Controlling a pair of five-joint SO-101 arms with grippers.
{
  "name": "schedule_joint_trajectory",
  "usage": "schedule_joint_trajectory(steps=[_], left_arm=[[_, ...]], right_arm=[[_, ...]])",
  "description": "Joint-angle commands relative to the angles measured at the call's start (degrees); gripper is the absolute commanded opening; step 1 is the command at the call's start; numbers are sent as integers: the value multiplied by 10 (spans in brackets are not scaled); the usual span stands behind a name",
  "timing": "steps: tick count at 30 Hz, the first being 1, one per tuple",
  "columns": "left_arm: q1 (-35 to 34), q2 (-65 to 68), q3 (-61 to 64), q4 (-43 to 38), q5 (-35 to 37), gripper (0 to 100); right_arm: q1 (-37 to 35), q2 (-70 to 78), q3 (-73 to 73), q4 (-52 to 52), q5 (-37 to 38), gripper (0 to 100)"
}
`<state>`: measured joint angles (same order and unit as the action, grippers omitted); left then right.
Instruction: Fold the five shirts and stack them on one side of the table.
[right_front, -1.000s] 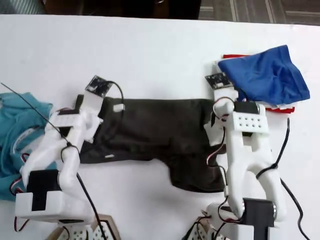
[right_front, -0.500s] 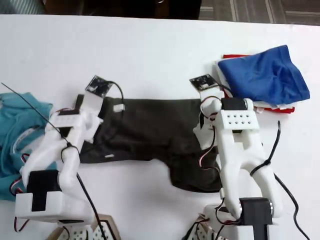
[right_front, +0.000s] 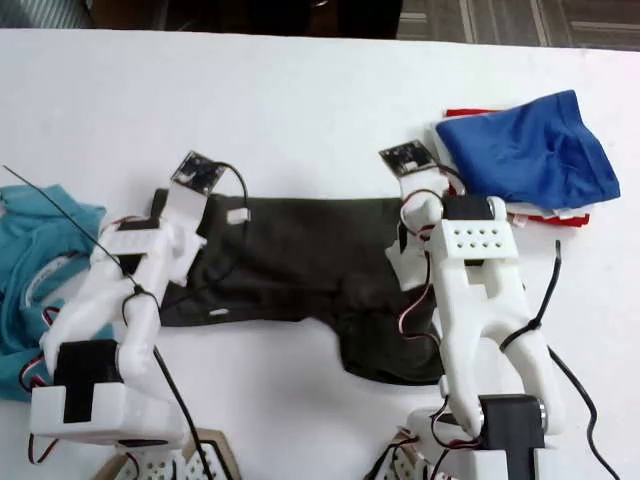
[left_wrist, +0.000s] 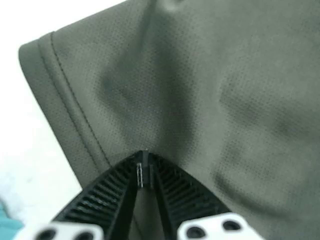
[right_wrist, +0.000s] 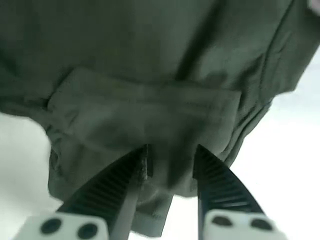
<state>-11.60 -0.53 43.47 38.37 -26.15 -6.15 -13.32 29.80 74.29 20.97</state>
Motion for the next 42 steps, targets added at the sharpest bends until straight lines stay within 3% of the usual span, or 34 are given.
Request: schedule_joint_trajectory(steps=[1,10,17,31,36,42], left_arm=[[7,-14,1,-11,6,25],[7,-14,2,-11,6,25],[7,-14,2,-11,6,25],[7,-15,2,-11,6,25],[7,-15,2,-11,6,25],[7,-15,2,-11,6,25]], right_arm=[[0,7,-25,-26,21,133],[55,111,-68,-29,46,135],[50,107,-129,-25,46,134],[51,208,-112,-36,46,133],[51,189,-110,-48,42,9],[58,101,-108,-48,45,19]])
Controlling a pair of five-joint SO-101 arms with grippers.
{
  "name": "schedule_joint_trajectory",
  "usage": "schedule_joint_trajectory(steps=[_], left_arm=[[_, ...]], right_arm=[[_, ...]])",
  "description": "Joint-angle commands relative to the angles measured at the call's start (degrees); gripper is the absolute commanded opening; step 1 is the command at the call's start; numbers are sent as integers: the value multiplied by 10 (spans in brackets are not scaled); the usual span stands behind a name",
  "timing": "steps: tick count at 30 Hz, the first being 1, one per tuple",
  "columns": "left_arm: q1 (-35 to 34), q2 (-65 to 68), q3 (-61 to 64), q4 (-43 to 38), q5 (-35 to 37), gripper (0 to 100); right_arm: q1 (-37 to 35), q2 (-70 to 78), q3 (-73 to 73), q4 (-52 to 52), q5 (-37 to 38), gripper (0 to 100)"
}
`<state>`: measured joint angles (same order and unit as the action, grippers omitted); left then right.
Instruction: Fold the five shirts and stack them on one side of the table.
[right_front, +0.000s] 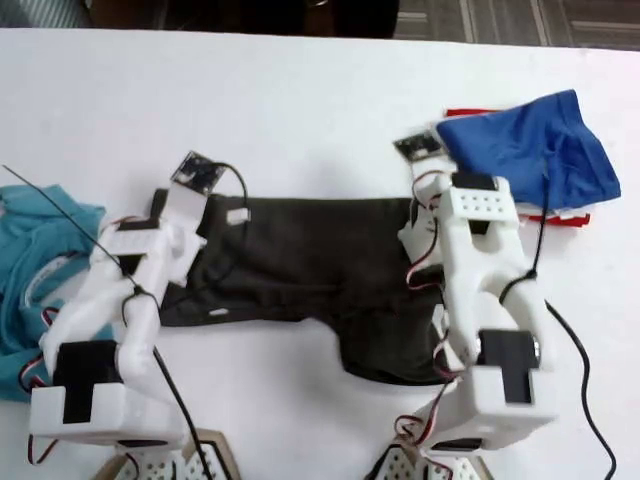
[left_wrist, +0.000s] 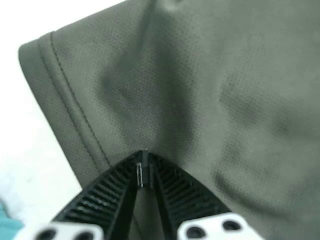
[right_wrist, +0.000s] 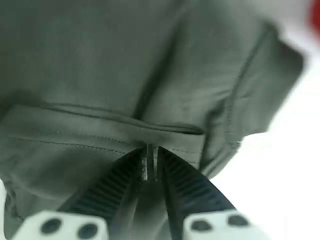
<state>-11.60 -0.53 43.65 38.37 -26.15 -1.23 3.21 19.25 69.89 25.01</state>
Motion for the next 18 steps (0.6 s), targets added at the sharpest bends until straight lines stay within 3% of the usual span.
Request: schedule_joint_trajectory(steps=[1,8,13,18], left_arm=[[7,-15,0,-11,6,25],[7,-15,0,-11,6,25],[7,-15,0,-11,6,25],[7,-15,0,-11,6,25]], right_arm=[[8,-80,-2,4,4,19],[8,-109,33,23,5,36],[8,-41,37,13,5,179],[8,9,37,-22,5,153]])
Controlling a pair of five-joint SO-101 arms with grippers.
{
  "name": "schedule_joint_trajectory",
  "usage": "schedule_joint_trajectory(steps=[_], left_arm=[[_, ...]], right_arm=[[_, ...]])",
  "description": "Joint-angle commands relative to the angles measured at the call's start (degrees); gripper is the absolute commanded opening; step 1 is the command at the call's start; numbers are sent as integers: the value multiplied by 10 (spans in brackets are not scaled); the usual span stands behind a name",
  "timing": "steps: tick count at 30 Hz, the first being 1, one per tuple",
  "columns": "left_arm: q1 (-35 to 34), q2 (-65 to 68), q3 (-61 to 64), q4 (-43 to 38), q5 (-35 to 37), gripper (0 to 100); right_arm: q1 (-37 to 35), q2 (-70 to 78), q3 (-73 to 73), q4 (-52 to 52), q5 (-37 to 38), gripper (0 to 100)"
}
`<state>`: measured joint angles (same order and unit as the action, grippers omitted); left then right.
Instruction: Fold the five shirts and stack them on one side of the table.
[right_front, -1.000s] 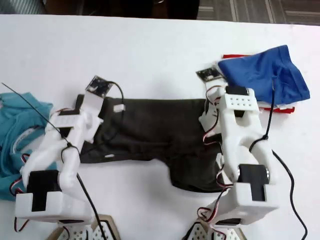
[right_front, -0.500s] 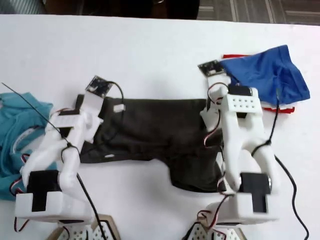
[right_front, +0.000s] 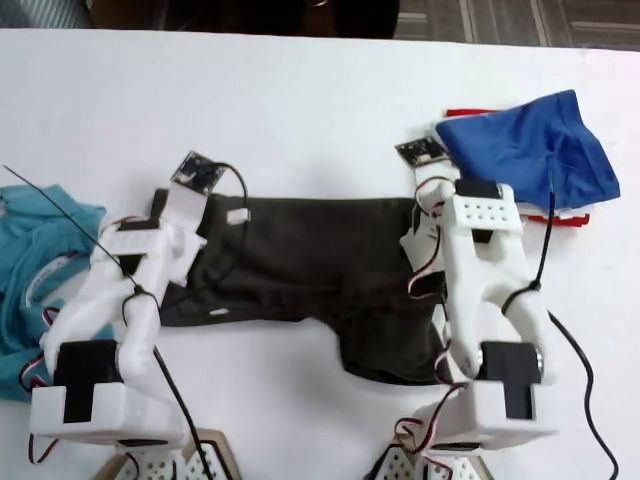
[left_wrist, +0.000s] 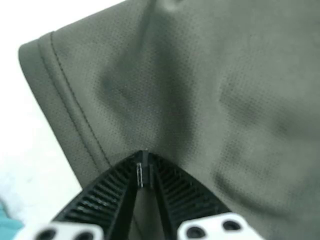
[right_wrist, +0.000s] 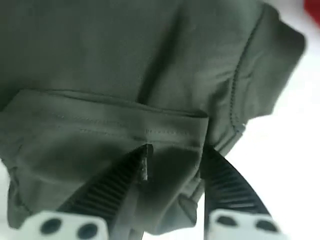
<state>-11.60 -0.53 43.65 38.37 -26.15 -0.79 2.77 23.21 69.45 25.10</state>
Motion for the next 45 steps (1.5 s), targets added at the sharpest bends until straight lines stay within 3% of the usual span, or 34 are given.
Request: schedule_joint_trajectory(steps=[1,6,10,23,30,39,45], left_arm=[[7,-15,0,-11,6,25],[7,-15,0,-11,6,25],[7,-15,0,-11,6,25],[7,-15,0,-11,6,25],[7,-15,0,-11,6,25],[7,-15,0,-11,6,25],[7,-15,0,-11,6,25]], right_arm=[[4,21,-3,-22,4,149],[4,31,-3,-29,4,141],[5,18,-3,-38,4,9],[53,-31,1,-15,4,18],[32,-173,49,81,11,18],[26,-421,275,88,94,18],[26,-495,347,104,166,55]])
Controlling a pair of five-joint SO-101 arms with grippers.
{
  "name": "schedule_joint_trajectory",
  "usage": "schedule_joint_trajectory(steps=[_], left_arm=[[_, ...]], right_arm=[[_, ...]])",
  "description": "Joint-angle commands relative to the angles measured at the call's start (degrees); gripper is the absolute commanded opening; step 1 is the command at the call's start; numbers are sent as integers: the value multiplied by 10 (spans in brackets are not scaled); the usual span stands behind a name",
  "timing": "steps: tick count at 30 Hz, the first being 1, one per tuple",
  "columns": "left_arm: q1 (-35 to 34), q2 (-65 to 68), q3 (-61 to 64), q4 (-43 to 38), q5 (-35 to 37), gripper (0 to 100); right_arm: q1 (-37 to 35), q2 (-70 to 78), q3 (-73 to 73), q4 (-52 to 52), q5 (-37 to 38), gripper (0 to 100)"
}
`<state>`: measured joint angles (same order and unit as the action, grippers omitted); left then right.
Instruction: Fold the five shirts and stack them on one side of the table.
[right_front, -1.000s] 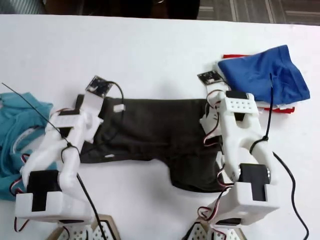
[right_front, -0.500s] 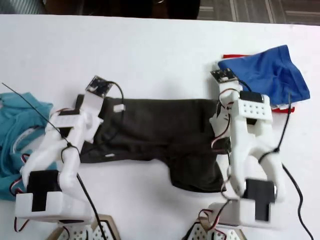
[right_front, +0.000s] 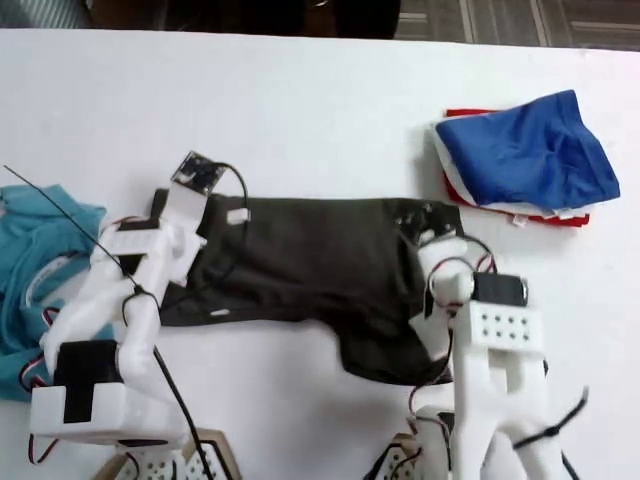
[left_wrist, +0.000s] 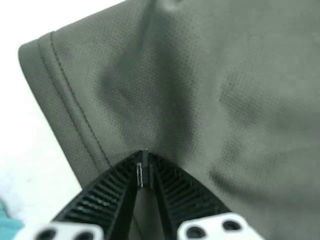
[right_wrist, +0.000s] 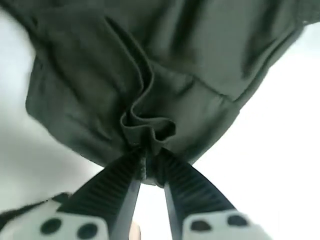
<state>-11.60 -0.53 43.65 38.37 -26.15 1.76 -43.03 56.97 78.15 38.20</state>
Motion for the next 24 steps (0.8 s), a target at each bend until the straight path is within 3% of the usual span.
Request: schedule_joint_trajectory(steps=[1,4,7,10,13,16,18,24], left_arm=[[7,-15,0,-11,6,25],[7,-15,0,-11,6,25],[7,-15,0,-11,6,25],[7,-15,0,-11,6,25],[7,-15,0,-11,6,25],[7,-15,0,-11,6,25],[7,-15,0,-11,6,25],[7,-15,0,-11,6,25]], right_arm=[[0,-44,10,28,52,83],[-2,-66,-1,68,113,152],[0,-107,-44,109,145,154],[0,-146,-89,90,108,154],[-3,-137,-85,-6,7,128],[-16,-65,-52,-124,-38,31],[-36,15,-41,-172,-40,23],[-108,233,-98,-187,-40,19]])
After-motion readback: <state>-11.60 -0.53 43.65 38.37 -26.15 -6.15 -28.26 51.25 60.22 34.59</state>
